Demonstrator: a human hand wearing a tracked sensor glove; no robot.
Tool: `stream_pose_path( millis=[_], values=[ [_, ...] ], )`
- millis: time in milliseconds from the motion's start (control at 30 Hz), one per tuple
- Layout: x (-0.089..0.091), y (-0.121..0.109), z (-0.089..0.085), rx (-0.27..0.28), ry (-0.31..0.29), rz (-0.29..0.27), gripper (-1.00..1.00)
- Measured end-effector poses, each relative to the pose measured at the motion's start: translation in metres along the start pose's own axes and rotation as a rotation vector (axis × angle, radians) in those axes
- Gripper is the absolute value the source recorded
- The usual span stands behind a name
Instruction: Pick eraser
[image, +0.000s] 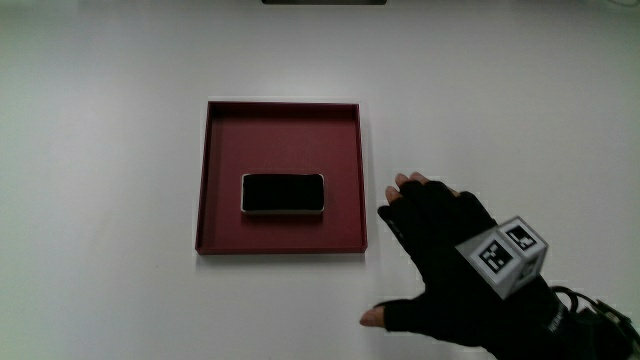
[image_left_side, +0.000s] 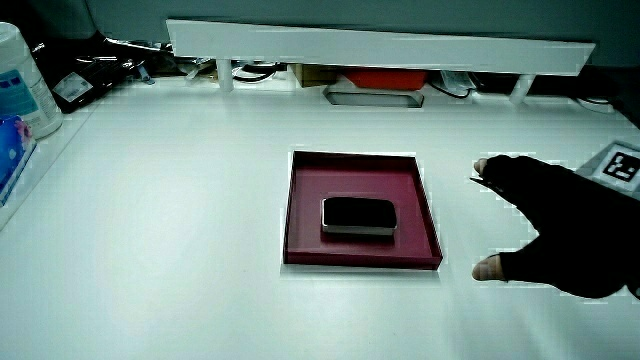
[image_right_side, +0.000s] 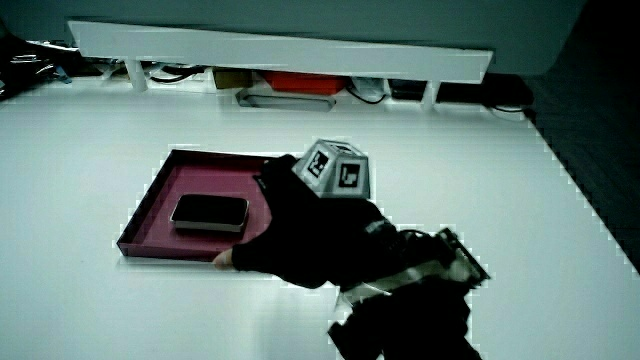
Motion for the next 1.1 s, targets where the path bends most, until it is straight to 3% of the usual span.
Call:
stream_pose_path(
  millis=[67, 267, 467, 633, 667, 833, 967, 1100],
  values=[
    [-0.002, 0.012, 0.001, 0.001, 0.002, 0.020, 0.00],
    [-0.011, 0.046, 0.004, -0.019, 0.043, 0.001, 0.00],
    [-0.008, 0.079, -0.007, -0.021, 0.081, 0.026, 0.00],
    [0.006, 0.109, -0.027, -0.026, 0.111, -0.002, 0.00],
    [0.004, 0.112, -0.027, -0.046, 0.124, 0.016, 0.00],
    [0.012, 0.135, -0.044, -0.045, 0.116, -0.029, 0.00],
    [0.008, 0.145, -0.049, -0.039, 0.144, -0.009, 0.00],
    [0.013, 0.157, -0.063, -0.043, 0.147, -0.028, 0.00]
  ],
)
